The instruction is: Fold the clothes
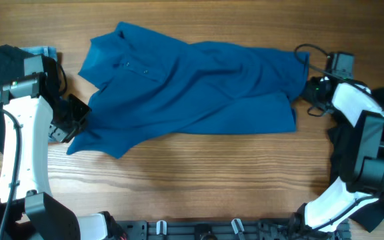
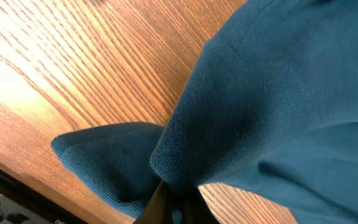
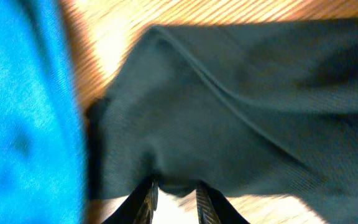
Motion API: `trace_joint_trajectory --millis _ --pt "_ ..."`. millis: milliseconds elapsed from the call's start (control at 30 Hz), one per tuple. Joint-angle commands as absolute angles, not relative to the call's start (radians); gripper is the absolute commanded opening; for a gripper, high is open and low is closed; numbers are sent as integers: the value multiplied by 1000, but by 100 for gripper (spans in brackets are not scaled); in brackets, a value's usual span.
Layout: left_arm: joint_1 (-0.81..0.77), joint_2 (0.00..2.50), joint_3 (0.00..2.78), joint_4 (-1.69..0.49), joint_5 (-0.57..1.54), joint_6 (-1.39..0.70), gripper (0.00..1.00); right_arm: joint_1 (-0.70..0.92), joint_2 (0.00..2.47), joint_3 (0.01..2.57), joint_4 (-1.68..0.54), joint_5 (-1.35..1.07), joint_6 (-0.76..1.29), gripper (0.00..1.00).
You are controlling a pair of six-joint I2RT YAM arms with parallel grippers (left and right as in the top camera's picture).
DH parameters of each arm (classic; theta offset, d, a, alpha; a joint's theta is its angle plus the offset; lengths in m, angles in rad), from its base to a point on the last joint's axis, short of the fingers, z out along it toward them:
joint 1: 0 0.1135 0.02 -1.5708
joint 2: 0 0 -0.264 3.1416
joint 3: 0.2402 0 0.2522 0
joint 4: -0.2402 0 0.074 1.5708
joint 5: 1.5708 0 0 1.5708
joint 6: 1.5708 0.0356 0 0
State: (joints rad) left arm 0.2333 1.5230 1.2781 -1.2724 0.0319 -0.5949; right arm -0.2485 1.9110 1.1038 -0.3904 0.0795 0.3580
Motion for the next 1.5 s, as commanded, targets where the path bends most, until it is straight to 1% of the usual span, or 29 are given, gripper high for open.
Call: trace_joint_trajectory --millis 0,33,67,100,167,200,300,400,433,500,533,600,700,800,833,867,933,1000,1033,1067,1133,1300,1333,1467 --pt "238 1515 1275 -1271 37 -583 4 -398 1968 1105 -388 165 429 27" --pt "237 1515 1275 -1271 37 -583 4 -429 1967 1106 -385 165 430 29" --pt "237 1515 1275 -1271 37 -583 4 -474 1966 1110 -386 161 437 38" --pt "238 1515 1275 -1271 37 -583 4 -527 1966 1121 -397 152 453 42" --pt "238 1515 1275 -1271 37 -583 4 -600 1966 1150 -425 67 453 47" --pt "238 1515 1275 -1270 37 -583 4 -638 1966 1170 -437 -34 430 49" --pt "238 1515 1275 -1266 37 -583 4 -706 1965 1227 -450 -489 270 50" --pt "237 1515 1275 -1258 37 -583 4 -693 1957 1256 -496 -812 146 51" --pt "237 1515 1275 -1257 37 -583 4 -675 1951 1258 -525 -845 113 52" --pt "237 1515 1275 -1257 37 -583 4 -625 1944 1258 -593 -844 50 56" --pt "238 1515 1275 -1257 37 -583 4 -597 1944 1258 -628 -838 20 62" --pt "238 1515 1275 -1257 36 -583 4 -532 1944 1257 -693 -775 -8 68" --pt "238 1515 1275 -1253 36 -583 4 -434 1944 1257 -722 -623 4 70" --pt "238 1515 1275 -1246 36 -583 4 -383 1944 1257 -700 -487 34 71" --pt "238 1515 1275 -1244 36 -583 4 -372 1944 1257 -688 -413 77 70" --pt "238 1515 1275 -1243 36 -583 4 -365 1944 1256 -678 -345 111 66" --pt "238 1515 1275 -1243 36 -583 4 -362 1945 1256 -656 -248 163 50" --pt "238 1515 1275 -1243 36 -583 4 -364 1945 1254 -620 -199 167 36" --pt "238 1515 1275 -1243 36 -583 4 -364 1945 1254 -604 -183 167 33" --pt "238 1515 1275 -1243 36 -583 4 -364 1945 1254 -578 -169 162 33" --pt "238 1515 1275 -1244 36 -583 4 -364 1947 1254 -514 -155 156 29" --pt "238 1515 1275 -1254 37 -583 4 -364 1967 1254 -389 -156 156 12" --pt "238 1515 1275 -1258 37 -583 4 -364 1977 1254 -378 -156 155 10" --pt "238 1515 1275 -1262 37 -583 5 -368 2040 1254 -363 -122 107 10"
